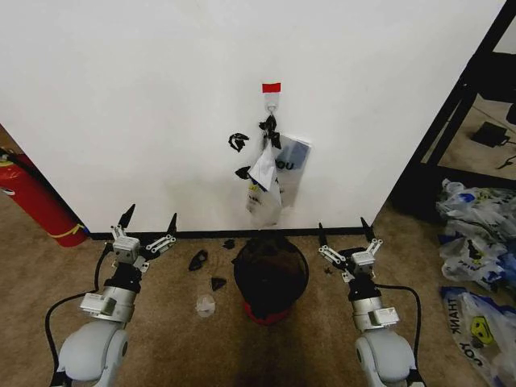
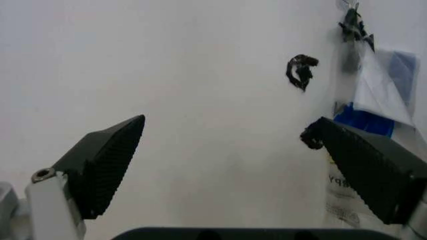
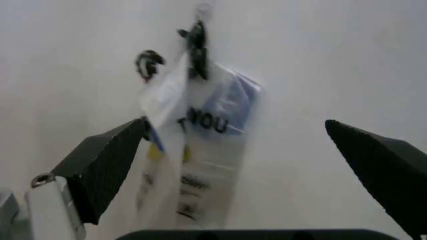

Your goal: Pick up the garbage bag from the wall and place it over the trash bin.

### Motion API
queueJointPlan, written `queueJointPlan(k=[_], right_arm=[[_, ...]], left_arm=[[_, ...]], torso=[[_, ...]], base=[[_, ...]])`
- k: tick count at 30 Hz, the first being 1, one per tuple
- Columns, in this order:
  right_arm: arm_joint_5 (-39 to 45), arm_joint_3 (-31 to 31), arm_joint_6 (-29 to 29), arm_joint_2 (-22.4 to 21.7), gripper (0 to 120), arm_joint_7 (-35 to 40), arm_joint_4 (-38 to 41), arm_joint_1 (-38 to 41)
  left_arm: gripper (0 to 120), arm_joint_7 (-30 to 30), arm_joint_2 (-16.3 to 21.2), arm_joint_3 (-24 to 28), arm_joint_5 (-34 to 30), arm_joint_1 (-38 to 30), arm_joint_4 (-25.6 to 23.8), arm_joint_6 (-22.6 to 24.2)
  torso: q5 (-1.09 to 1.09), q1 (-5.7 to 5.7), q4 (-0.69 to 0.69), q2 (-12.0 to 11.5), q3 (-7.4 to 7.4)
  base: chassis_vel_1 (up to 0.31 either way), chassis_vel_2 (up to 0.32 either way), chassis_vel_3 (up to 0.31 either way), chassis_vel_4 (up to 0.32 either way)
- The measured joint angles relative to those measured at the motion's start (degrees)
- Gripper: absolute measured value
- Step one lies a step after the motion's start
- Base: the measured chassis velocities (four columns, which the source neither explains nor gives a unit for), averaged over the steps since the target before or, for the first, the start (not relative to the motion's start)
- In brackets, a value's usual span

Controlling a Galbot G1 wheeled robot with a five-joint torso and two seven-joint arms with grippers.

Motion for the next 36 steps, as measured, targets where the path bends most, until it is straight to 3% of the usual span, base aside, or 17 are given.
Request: queueJointPlan(k=[14, 25, 28, 30, 32, 36], right_arm=[[-0.96, -0.79, 3.55, 0.53, 100, 0.55, -0.82, -1.28], [1.47, -2.55, 1.08, -0.46, 100, 7.11, -2.46, 0.86], [11.24, -4.72, -0.96, -2.02, 100, 5.84, -4.53, 2.89], [26.05, -7.94, -4.57, -3.7, 100, 2.97, -6.19, 5.99], [27.41, -8.19, -4.97, -3.8, 100, 2.71, -6.3, 6.31], [51.13, -11.14, -11.72, -4.22, 100, -1.94, -9.59, 14.45]], left_arm=[[100, -0.3, -1.22, 0.15, 0.66, 1.07, 0.5, -2.11], [100, -1.0, -1.47, 0.14, 0.61, 0.57, 1.99, -2.9], [100, -1.02, -1.35, 0.06, 0.58, 0.37, 2.25, -2.93], [100, -1.05, -1.14, -0.05, 0.68, 0.17, 2.39, -2.89], [100, -1.05, -1.12, -0.05, 0.69, 0.16, 2.39, -2.87], [100, -1.07, -0.82, -0.11, 1.11, 0.12, 2.2, -2.01]], torso=[[0.0, 0.0, 0.0, 0.0, 0.0], [0.0, 0.0, -0.01, 0.0, 0.0], [0.0, 0.0, -0.01, 0.0, 0.0], [0.01, 0.0, -0.01, 0.0, 0.0], [0.0, 0.0, 0.0, 0.0, 0.0], [0.0, 0.0, 0.0, 0.0, 0.01]], base=[[0.0, 0.0, 0.0, 0.0], [0.0, 0.0, 0.0, 0.0], [0.0, 0.0, 0.0, 0.0], [0.0, 0.0, 0.0, 0.0], [0.0, 0.0, 0.0, 0.0], [0.0, 0.0, 0.0, 0.0]])
